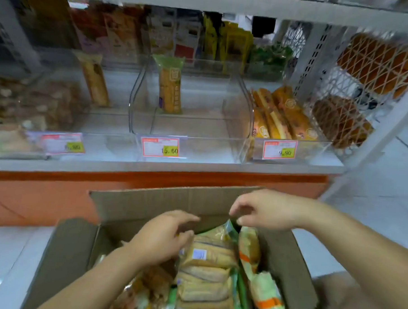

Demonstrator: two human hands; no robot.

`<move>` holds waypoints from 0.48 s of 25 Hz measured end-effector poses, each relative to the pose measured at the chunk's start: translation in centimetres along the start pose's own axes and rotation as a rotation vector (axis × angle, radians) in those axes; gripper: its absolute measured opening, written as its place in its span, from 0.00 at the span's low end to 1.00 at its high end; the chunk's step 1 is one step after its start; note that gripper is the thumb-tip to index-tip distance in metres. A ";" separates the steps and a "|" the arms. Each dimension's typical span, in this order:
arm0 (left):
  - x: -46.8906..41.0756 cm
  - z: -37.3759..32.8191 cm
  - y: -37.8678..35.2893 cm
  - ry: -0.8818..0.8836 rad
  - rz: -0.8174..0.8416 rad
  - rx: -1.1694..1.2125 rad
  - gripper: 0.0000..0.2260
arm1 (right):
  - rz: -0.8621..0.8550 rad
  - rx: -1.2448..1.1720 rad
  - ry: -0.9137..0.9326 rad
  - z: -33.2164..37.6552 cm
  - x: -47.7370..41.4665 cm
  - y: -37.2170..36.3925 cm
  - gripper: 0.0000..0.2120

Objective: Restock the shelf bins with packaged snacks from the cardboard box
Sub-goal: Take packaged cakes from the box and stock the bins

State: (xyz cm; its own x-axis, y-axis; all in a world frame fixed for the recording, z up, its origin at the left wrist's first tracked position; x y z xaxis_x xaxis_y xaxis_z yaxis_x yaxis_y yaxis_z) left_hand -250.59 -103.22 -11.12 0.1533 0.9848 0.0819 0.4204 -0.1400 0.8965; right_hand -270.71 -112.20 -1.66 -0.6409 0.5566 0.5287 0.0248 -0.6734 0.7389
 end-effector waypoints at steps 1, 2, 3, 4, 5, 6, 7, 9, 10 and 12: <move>1.0 0.8 -1.8 0.015 0.074 -0.005 0.18 | 0.075 0.065 -0.021 -0.3 -1.3 -2.6 0.17; 1.9 1.4 -3.3 0.022 0.121 -0.020 0.20 | 0.122 0.090 -0.049 -0.7 -2.6 -5.0 0.20; 2.5 1.7 -4.4 0.038 0.147 -0.033 0.22 | 0.132 0.100 -0.065 -1.0 -3.6 -6.9 0.22; 3.0 1.8 -5.2 0.071 0.156 -0.021 0.23 | 0.115 0.110 -0.075 -1.1 -4.4 -8.5 0.24; 3.3 1.9 -5.7 0.110 0.156 0.017 0.24 | 0.090 0.119 -0.078 -1.2 -5.1 -9.6 0.26; 3.4 1.8 -5.9 0.144 0.148 0.058 0.24 | 0.072 0.134 -0.073 -1.1 -5.6 -10.6 0.30; 3.4 1.8 -6.1 0.169 0.145 0.087 0.24 | 0.069 0.160 -0.070 -0.8 -5.9 -11.5 0.33; 3.4 1.9 -6.3 0.195 0.170 0.099 0.24 | 0.033 0.249 -0.056 0.0 -6.6 -12.8 0.33; 3.5 1.9 -6.2 0.198 0.188 0.093 0.23 | -0.019 0.277 -0.044 0.3 -6.9 -13.2 0.29; 3.9 1.9 -6.0 0.212 0.200 0.083 0.25 | -0.086 0.187 -0.041 0.5 -7.2 -12.5 0.22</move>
State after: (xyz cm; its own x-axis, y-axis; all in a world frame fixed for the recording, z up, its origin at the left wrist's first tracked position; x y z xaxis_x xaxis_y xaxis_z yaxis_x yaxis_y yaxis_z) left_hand -250.83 -98.74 -17.06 0.0539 0.9350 0.3504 0.4737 -0.3329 0.8153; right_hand -266.01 -107.58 -14.47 -0.6149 0.6299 0.4744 0.1161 -0.5227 0.8446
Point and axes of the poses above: each hand's wrist, its own x-axis away from the middle knuckle, its own y-axis out of the back of the hand, z = x × y, the point moved 3 cm from there along -x, towards the middle knuckle, and after that the axes turned 10 degrees about -x, right-handed, at the moved point
